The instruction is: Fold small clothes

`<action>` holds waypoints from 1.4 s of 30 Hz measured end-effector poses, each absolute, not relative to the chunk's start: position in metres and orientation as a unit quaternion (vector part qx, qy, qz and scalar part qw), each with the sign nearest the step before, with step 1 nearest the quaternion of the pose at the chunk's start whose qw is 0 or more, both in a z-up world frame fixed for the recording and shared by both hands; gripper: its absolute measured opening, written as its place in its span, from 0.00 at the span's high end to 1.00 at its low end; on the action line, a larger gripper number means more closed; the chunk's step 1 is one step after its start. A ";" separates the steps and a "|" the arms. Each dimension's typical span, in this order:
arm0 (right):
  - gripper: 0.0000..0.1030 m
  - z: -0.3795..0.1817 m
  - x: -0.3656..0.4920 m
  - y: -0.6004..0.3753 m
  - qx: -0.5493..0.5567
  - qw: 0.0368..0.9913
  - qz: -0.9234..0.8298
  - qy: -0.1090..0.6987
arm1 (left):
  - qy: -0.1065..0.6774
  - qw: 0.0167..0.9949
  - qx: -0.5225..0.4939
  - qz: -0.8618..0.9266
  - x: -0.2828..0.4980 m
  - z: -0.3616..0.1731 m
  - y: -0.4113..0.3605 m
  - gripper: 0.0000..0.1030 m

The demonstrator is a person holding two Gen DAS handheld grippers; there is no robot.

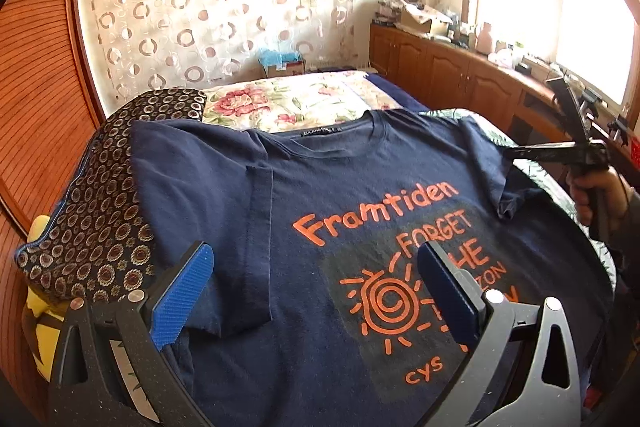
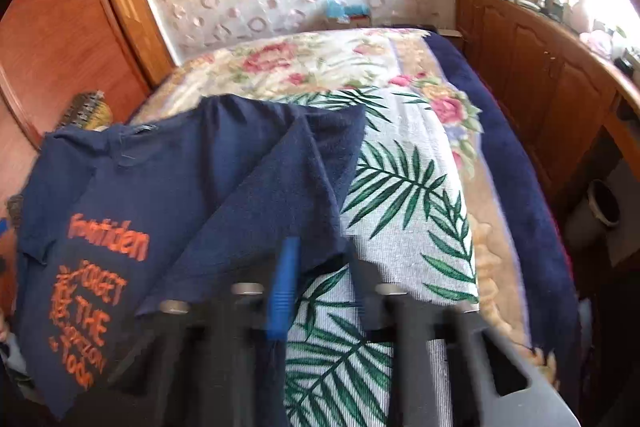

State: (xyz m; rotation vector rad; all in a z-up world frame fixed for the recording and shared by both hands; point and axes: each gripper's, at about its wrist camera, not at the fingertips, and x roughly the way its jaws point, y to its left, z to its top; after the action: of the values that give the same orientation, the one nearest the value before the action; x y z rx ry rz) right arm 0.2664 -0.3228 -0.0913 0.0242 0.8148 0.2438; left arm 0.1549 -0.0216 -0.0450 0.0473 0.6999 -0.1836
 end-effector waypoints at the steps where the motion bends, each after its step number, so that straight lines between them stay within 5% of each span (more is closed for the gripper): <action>1: 0.91 -0.088 0.266 -0.320 0.010 0.912 0.121 0.393 | 0.340 0.936 0.020 -0.083 0.153 -0.046 -0.020 0.01; 16: 0.98 -0.032 0.279 -0.221 -0.027 0.917 0.223 0.329 | 0.307 0.948 -0.011 -0.081 0.142 -0.045 -0.007 0.01; 18: 0.92 -0.025 0.284 -0.210 -0.033 0.919 0.227 0.321 | 0.296 0.953 -0.002 -0.070 0.144 -0.043 -0.007 0.01; 23: 0.45 -0.022 0.291 -0.213 -0.044 0.927 0.213 0.306 | 0.282 0.957 -0.011 -0.064 0.149 -0.038 0.003 0.02; 37: 0.44 -0.081 0.317 -0.240 -0.060 0.920 0.114 0.371 | 0.312 0.947 -0.002 -0.070 0.189 -0.025 0.047 0.02; 42: 0.44 -0.092 0.335 -0.241 -0.060 0.913 0.108 0.389 | 0.329 0.943 0.019 -0.049 0.215 -0.026 0.067 0.09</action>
State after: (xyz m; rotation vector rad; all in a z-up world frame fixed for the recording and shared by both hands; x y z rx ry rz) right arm 0.3355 -0.2411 -0.0924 -0.1235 0.8017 0.2215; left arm 0.2153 0.0672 -0.0257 0.0380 0.6701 -0.0993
